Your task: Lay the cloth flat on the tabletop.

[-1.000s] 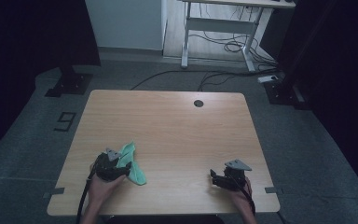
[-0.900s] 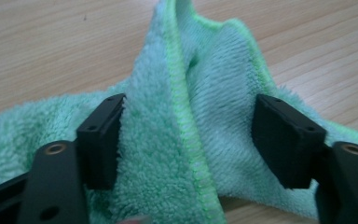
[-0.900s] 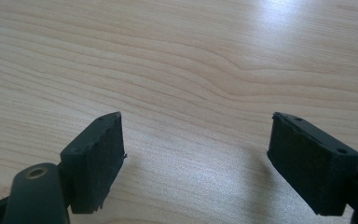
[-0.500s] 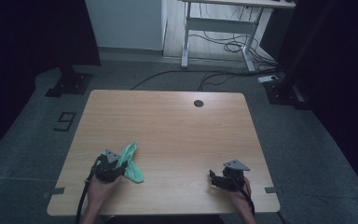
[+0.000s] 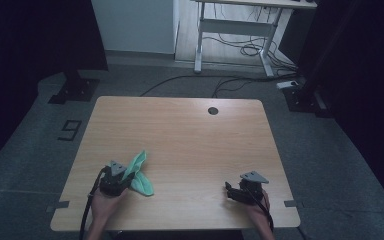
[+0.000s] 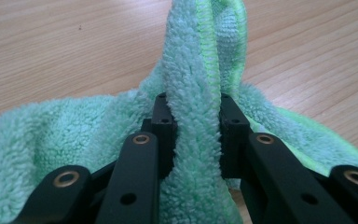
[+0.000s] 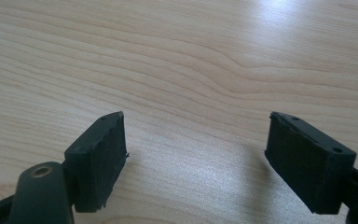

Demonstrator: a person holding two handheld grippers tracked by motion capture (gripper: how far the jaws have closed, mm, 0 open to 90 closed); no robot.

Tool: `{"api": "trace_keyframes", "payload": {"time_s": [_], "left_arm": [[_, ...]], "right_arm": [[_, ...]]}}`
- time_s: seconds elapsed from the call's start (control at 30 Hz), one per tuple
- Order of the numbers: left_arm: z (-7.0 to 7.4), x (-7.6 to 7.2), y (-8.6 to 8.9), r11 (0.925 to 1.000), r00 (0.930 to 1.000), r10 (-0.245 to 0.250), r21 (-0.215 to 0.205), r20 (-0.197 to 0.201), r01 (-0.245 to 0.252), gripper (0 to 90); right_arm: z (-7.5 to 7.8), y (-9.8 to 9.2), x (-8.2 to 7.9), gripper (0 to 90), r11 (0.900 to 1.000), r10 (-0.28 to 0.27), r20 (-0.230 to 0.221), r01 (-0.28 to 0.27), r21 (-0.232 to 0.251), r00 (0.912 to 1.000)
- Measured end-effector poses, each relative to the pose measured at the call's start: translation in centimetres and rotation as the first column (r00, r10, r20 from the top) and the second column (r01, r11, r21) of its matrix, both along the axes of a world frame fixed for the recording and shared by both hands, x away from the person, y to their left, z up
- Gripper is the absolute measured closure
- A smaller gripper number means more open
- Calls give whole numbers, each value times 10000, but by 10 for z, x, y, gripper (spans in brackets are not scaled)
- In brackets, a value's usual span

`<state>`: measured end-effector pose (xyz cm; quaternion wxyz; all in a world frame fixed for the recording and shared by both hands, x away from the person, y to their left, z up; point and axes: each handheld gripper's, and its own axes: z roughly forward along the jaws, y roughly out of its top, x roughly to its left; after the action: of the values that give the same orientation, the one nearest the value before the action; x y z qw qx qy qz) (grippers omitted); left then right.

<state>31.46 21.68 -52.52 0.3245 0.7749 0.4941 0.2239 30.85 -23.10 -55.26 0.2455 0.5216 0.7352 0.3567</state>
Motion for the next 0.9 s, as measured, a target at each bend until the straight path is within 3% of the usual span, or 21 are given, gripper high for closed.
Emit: {"api": "trace_keyframes", "payload": {"time_s": [0.27, 0.9], "left_arm": [[15, -7, 5, 9986, 9988, -42, -533, 483, 68, 736], [37, -18, 6, 9961, 9916, -126, -854, 1284, 237, 739]], "right_arm": [[2, -1, -1, 209, 10000, -60, 135, 60, 64, 9999], [3, -5, -2, 211, 9998, -37, 188, 33, 201, 9998]]}}
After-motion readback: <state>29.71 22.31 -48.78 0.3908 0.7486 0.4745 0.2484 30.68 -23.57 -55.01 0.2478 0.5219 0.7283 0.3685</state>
